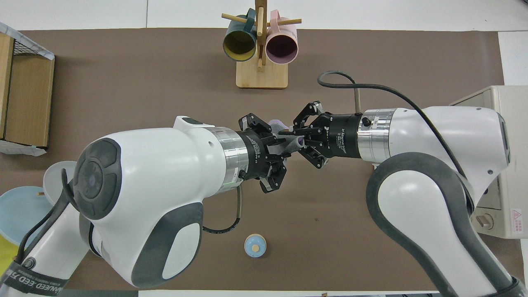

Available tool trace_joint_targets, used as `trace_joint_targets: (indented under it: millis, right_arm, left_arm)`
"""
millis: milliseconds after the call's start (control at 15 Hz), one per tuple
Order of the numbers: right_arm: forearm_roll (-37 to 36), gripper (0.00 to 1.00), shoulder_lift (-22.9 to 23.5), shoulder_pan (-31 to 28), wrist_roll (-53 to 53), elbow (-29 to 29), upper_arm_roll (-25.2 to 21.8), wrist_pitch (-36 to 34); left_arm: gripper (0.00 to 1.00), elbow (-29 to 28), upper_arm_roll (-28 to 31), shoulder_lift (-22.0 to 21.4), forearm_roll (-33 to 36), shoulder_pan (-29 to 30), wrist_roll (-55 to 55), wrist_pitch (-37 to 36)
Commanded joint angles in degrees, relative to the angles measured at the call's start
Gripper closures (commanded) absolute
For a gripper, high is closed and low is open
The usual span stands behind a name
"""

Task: Fold towel and hang on rack
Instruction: 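Carry the towel with the right gripper while the left gripper withdraws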

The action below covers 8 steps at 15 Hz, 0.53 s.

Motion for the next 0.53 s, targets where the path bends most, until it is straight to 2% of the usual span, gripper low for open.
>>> trace_joint_targets:
  millis: [0, 199, 465]
  right_arm:
    - [-7.07, 1.0, -0.22, -2.34, -7.81, -0.16, -0.07, -4.02]
    - [-17.45, 1.0, -0.57, -6.02, -23.87, -0.51, -0.07, -8.68]
    - [-20.73, 1.0, -2.24, -13.15, -31.48, -4.54, -0.07, -11.51]
  left_arm:
    - [0.0, -2.83, 0.61, -2.31, 1.77, 0.0, 2.93, 1.11]
    - [0.0, -4.5, 0.88, -2.93, 1.78, 3.68, 14.6, 0.41]
    - [0.0, -5.65, 0.96, -3.63, 1.78, 12.55, 37.52, -5.81]
